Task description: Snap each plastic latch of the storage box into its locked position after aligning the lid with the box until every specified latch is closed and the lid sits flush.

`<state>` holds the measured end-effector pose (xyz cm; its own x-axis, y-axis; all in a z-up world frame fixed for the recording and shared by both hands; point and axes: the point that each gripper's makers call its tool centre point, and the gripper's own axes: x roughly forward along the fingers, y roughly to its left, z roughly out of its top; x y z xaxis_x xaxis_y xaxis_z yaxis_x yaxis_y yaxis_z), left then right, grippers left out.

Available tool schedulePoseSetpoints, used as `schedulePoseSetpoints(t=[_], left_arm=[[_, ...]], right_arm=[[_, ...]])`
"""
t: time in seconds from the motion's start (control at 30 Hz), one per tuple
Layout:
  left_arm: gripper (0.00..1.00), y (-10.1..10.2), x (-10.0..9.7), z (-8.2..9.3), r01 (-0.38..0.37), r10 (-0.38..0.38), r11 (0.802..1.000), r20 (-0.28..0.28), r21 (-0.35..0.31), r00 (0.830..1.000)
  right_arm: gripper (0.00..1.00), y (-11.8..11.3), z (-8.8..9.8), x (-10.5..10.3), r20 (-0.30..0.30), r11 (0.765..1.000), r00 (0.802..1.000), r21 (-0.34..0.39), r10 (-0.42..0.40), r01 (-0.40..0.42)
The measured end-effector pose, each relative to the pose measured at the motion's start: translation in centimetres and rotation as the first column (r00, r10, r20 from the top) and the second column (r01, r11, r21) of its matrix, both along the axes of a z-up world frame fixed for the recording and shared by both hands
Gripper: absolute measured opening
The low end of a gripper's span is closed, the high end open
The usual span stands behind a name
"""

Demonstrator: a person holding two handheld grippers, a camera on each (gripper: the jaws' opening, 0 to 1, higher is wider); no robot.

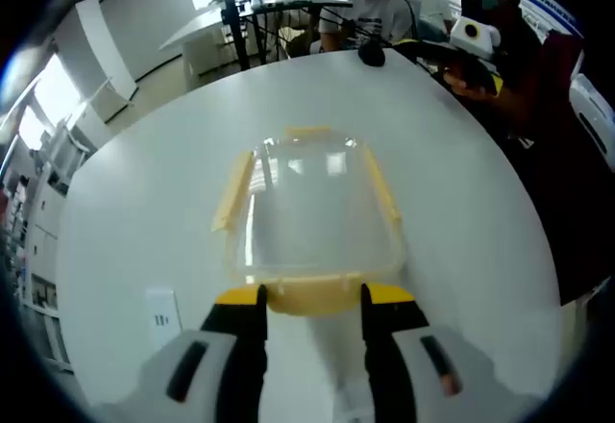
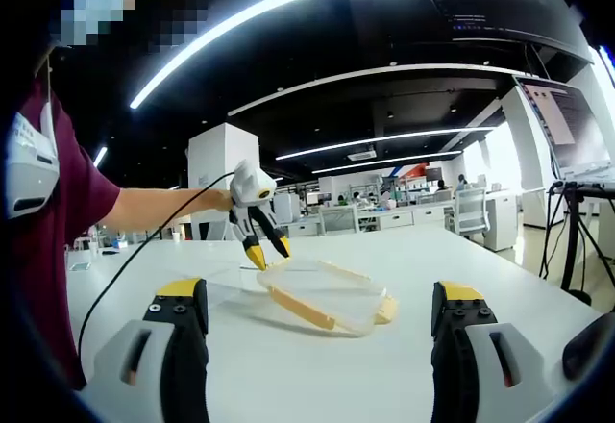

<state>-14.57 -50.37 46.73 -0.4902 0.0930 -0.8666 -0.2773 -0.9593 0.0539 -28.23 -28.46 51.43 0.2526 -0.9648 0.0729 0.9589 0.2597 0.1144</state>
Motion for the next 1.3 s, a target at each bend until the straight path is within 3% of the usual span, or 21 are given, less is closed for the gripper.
schedulePoseSetpoints(t=[1.3], left_arm=[[0.37,1.5,-2.6,3.8,0.033,-0.033,0.999,-0.009,-0.005,0.999]], right_arm=[[0.99,-0.1,-0.6,0.1,0.013,1.000,1.000,0.004,0.011,-0.011]])
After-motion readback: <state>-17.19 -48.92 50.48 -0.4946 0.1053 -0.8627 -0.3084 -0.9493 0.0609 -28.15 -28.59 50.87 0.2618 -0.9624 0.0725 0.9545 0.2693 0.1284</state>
